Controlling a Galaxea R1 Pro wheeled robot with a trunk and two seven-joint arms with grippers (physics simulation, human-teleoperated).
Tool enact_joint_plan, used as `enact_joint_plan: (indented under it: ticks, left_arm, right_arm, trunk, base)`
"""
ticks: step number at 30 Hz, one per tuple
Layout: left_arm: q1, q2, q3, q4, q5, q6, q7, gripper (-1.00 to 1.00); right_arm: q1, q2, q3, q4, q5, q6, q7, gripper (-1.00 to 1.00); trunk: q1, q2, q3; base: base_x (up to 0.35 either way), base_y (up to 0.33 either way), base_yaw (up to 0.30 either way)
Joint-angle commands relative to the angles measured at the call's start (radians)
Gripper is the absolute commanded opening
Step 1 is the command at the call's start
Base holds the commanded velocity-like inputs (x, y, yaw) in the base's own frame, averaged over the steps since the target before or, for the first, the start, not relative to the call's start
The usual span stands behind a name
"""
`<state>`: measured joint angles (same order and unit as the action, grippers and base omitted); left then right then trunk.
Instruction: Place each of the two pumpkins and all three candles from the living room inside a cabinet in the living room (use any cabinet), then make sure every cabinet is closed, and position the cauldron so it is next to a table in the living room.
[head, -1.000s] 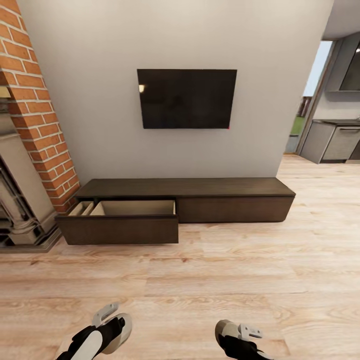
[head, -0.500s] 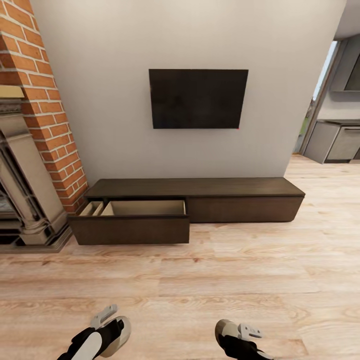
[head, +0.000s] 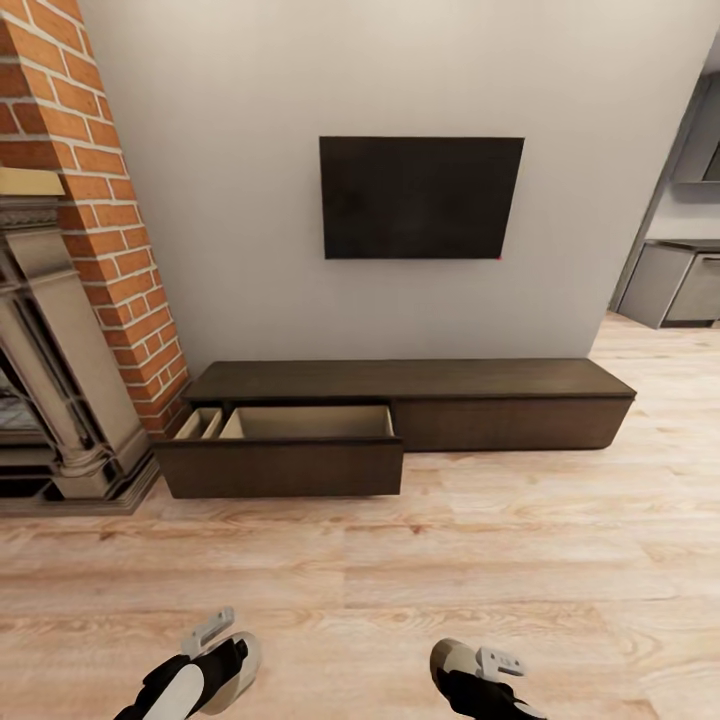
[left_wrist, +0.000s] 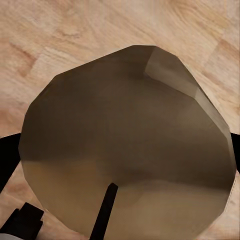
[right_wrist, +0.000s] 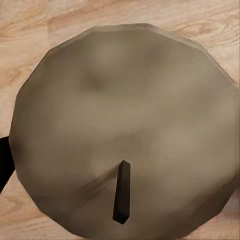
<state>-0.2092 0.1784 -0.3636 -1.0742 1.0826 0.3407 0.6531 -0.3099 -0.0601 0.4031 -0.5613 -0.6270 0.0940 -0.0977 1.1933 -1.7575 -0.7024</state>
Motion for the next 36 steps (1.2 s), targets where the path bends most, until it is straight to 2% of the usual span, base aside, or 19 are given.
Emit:
enact_joint_plan:
  ticks: [1,22,36]
  left_arm:
    - [-0.001,0.001,-0.003,-0.001,0.002,0.002,0.005,-1.0]
    - [-0.001,0.001,-0.003,0.011,0.005,0.003,0.005,-1.0]
    - [-0.001,0.001,-0.003,0.013,0.0,0.002,0.005,-1.0]
  right_arm:
    - [-0.001,-0.001,0.008,-0.003,-0.01,0.003,-0.01,-1.0]
    - [-0.001,-0.001,0.01,-0.003,-0.01,0.005,-0.004,-1.0]
    - [-0.001,-0.001,0.008,-0.002,-0.01,0.003,-0.004,-1.0]
  trunk:
    - [0.0,0.0,-0.001]
    - [0.0,0.0,-0.001]
    - [0.0,0.0,-0.001]
  base:
    - [0.238,0.262,0.0]
    - [0.174,0.297,0.0]
    - [0.241,0.258,0.0]
